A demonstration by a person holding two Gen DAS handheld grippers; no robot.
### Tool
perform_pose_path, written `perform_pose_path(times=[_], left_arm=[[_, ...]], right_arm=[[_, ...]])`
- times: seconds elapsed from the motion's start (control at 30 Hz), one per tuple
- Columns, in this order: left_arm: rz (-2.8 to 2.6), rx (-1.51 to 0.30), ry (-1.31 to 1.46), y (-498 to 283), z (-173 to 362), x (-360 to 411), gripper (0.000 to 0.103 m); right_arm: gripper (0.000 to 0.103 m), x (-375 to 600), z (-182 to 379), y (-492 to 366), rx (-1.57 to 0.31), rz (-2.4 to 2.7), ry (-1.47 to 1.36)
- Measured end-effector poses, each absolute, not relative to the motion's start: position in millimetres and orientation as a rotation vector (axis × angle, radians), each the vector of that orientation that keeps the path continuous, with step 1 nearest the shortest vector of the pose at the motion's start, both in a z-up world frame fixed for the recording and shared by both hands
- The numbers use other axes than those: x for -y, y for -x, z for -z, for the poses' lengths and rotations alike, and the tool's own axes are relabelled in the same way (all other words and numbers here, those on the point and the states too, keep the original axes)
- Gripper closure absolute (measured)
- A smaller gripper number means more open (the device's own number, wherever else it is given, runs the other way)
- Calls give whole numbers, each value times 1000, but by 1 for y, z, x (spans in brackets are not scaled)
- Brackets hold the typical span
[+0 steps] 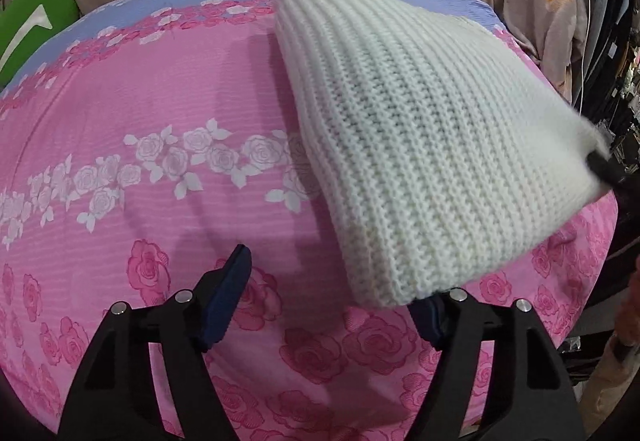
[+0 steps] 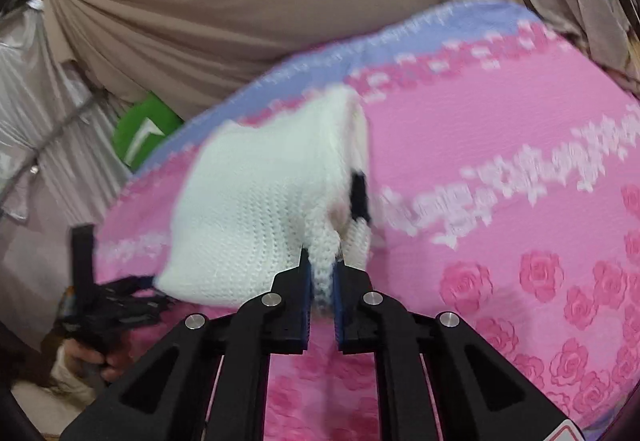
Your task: Fold small clothes
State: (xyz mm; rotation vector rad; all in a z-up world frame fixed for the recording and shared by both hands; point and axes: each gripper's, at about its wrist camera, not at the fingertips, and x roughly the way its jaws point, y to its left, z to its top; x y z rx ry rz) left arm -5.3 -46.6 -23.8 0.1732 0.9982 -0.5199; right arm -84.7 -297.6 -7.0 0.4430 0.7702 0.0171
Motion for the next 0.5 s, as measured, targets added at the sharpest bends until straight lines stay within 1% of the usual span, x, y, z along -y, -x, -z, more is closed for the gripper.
perform_pose_path(times=[0.03, 0.07, 0.17, 0.23, 0.3, 0.37, 0.4, 0.5], left_arm=[[517, -992, -192, 6, 24, 48, 33], [514, -989, -206, 8, 24, 49, 33], [521, -1016, -186, 8, 21, 43, 33], [554, -1029, -167, 12, 13, 35, 33], [588, -981, -165, 23, -8, 27, 34], [595, -910, -167, 29, -32, 24, 32], [590, -874, -162, 28, -43, 26, 29], [594, -783, -141, 18, -71, 44, 26]], right_arm=[[95, 297, 23, 79, -818, -4, -443], [95, 295, 33, 79, -819, 2, -448], [94, 297, 23, 85, -800, -22, -464], [88, 302, 15, 89, -795, -38, -485], [85, 307, -3, 96, -752, -56, -493], [85, 310, -28, 99, -685, -45, -473], [85, 310, -40, 98, -656, -41, -453], [85, 297, -71, 76, -592, -58, -379]])
